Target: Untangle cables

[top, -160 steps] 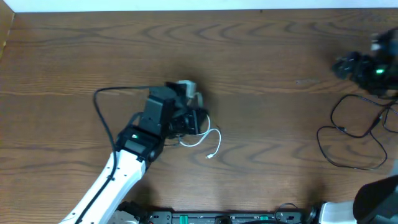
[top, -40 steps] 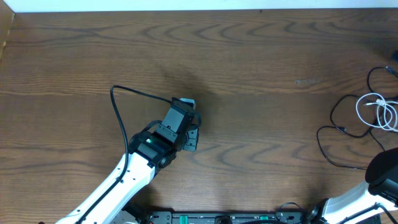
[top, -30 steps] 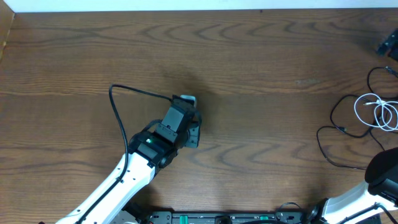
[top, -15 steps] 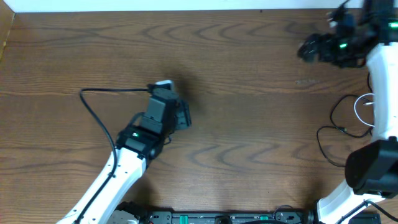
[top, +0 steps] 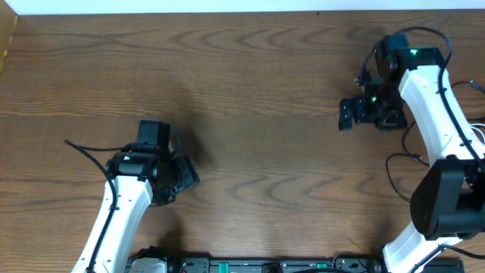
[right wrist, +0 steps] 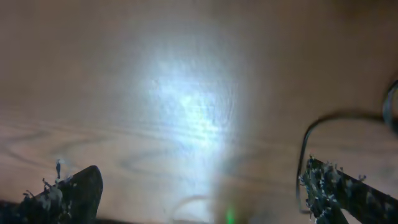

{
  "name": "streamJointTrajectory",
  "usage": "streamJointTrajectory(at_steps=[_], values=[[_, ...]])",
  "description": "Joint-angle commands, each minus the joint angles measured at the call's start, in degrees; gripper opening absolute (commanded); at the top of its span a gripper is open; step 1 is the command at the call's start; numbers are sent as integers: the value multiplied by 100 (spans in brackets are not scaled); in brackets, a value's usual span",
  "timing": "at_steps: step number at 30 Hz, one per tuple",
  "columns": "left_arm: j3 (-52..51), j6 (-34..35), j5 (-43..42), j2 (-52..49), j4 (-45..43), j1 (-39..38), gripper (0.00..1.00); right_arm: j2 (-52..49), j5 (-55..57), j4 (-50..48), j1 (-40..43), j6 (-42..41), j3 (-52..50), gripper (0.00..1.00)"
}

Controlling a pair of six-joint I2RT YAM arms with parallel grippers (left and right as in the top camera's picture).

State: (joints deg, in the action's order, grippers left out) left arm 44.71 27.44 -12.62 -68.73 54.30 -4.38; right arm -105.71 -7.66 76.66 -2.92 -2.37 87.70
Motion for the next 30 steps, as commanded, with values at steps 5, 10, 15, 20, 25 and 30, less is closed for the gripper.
streamJointTrajectory(at_steps=[5, 10, 15, 20, 25, 30], values=[[50, -811, -133, 608, 778, 44, 65, 1241, -17, -625, -13, -229, -1202, 99], [50, -1115, -330, 1386, 881, 39, 65, 2806, 2, -1692, -17, -310, -2417, 99], [50, -1510, -382, 2999, 691, -37, 65, 4695, 118, -2441, -17, -337, -3447, 99], [50, -1539, -297, 4336, 503, -90, 97, 5969, 289, -2680, -13, -332, -3915, 99], [50, -1537, -302, 4986, 323, -90, 97, 6610, 431, -2649, -13, -315, -4004, 99], [50, -1539, -302, 5042, 348, -90, 98, 6717, 433, -2538, -13, -315, -4006, 99]])
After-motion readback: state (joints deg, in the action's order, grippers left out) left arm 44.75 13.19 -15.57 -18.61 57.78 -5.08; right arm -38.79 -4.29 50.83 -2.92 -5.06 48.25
